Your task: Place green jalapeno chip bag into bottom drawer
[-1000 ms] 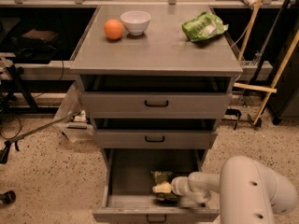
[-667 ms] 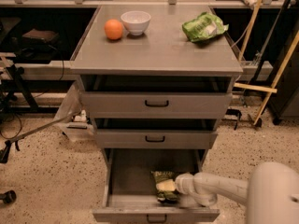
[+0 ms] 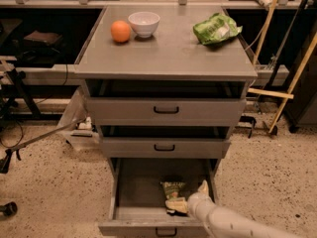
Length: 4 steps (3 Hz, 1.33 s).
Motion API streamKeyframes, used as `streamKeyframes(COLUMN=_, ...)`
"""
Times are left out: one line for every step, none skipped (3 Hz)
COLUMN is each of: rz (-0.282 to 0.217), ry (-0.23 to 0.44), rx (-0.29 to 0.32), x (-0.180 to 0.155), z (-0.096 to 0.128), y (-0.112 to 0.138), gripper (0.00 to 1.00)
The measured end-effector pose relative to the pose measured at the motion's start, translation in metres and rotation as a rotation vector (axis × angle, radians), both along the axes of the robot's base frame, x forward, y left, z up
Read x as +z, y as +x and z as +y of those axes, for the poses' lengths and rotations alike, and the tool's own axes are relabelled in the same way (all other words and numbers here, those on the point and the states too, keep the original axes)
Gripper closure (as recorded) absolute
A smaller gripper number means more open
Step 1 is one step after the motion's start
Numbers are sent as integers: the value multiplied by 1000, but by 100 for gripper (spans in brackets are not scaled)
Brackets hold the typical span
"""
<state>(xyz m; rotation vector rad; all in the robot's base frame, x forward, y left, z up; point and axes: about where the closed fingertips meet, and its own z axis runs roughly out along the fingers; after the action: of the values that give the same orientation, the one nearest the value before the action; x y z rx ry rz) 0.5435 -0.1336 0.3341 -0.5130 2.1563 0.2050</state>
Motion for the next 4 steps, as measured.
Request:
streamKeyframes(rz=-153, ry=77, rx=-96, x=60, z=16, y=-39, gripper=0)
streamKeyframes(rz=-235, ry=104, rx=-148, x=99, z=17, y=-55, gripper=0)
streamKeyframes(rz=-235, ry=104, rx=-148, x=99, z=17, y=-55, gripper=0)
streamKeyframes(rz=-273, ry=137, rx=-181, x=144, z=-9, y=-49, gripper=0)
